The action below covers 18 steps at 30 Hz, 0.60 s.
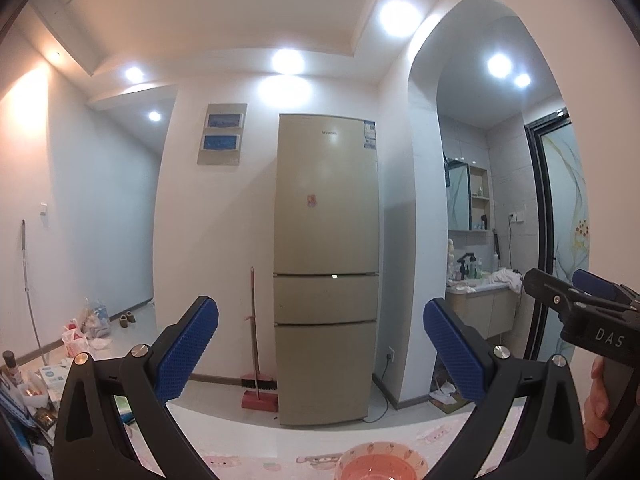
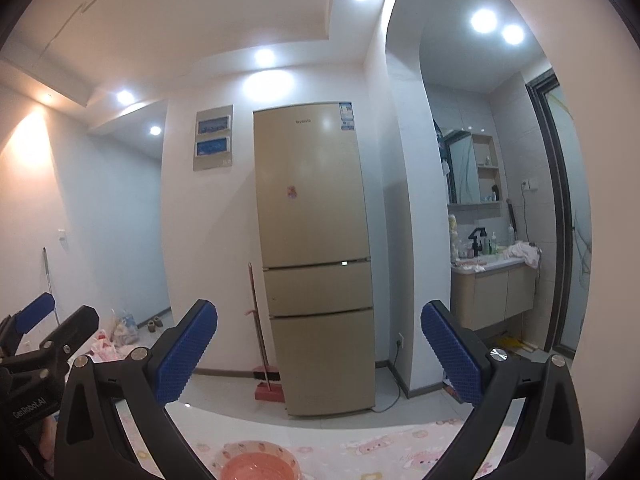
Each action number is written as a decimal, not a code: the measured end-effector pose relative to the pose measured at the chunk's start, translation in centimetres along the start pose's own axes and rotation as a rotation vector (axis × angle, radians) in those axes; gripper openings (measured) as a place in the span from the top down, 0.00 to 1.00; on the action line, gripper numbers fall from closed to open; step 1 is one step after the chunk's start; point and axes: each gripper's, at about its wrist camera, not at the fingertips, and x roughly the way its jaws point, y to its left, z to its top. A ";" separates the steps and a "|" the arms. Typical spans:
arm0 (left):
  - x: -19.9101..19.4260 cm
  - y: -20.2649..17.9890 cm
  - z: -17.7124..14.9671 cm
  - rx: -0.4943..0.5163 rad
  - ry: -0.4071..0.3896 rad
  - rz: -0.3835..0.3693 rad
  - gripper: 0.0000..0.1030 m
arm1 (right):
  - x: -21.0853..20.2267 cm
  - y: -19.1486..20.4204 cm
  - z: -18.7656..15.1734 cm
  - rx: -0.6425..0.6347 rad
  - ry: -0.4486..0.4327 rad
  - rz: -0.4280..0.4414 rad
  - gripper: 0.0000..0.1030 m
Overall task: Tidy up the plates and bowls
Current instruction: 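Move both tools toward the stacked pink strawberry bowls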
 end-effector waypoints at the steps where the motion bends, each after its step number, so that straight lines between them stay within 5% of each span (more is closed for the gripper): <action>1: 0.4 0.1 -0.5 0.000 0.013 0.002 0.00 | 1.0 -0.2 -0.6 0.002 0.028 0.011 0.00; 10: 3.3 0.8 -3.3 -0.008 0.147 0.000 0.00 | 6.2 -3.1 -4.6 0.103 0.214 -0.004 0.00; 18: 6.5 1.3 -6.8 -0.087 0.320 -0.039 0.00 | 9.5 -3.0 -7.9 0.123 0.395 0.080 0.00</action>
